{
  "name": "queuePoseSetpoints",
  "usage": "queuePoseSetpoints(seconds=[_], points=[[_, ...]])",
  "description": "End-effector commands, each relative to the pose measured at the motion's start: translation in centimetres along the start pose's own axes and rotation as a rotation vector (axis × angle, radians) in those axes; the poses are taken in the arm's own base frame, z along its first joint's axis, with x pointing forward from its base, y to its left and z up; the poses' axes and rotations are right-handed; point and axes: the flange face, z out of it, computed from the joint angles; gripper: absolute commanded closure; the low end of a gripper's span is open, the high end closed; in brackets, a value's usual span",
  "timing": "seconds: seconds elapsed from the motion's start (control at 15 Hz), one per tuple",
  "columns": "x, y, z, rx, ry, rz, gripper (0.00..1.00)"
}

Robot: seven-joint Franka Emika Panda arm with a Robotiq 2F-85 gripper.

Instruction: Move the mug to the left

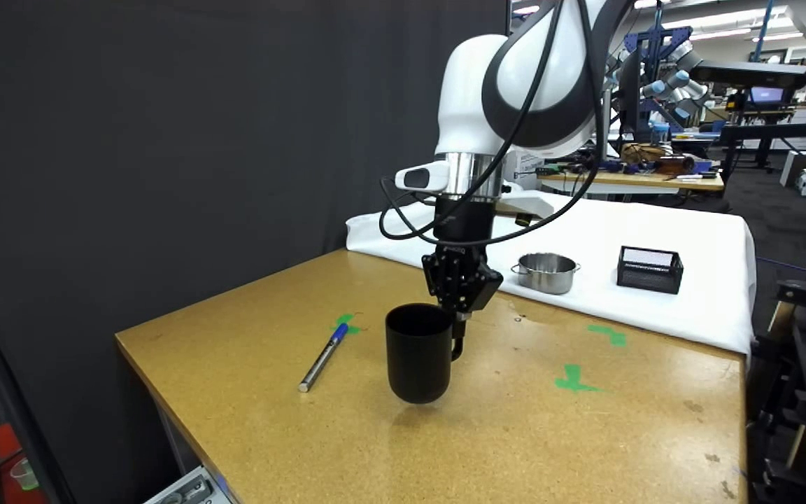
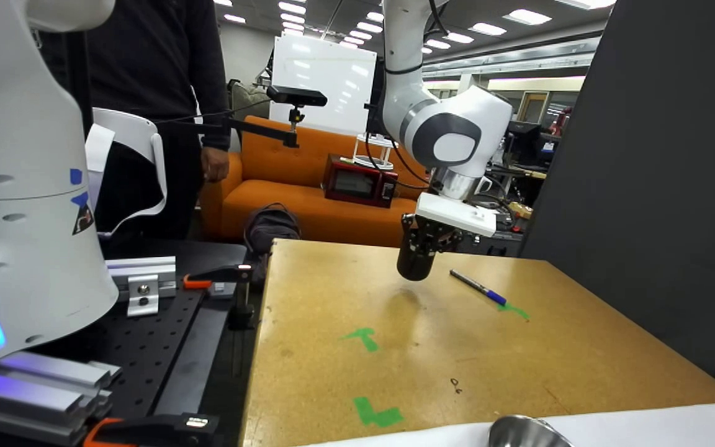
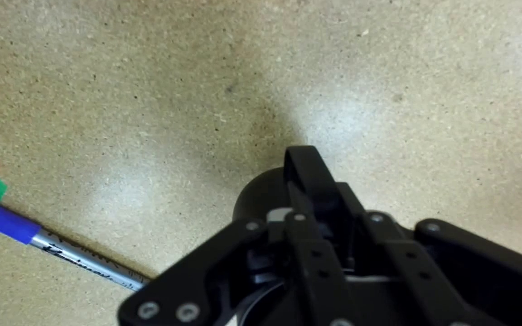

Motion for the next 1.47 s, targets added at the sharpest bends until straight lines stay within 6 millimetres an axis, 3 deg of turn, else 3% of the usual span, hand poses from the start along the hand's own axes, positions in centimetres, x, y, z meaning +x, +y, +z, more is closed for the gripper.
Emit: queuePoseSetpoints(seconds=[0.0, 0.4, 0.87, 1.4], points=[[-0.7, 0.3, -1.9, -0.008, 0.002, 0.016, 0.95], [-4.2, 2.7, -2.2, 0.014, -0.006, 0.003, 0.95], [-3.8, 2.9, -1.7, 0.087, -0.077, -0.077, 0.95], [-4.2, 5.7, 1.4, 0.065, -0.167, -0.119, 0.95]])
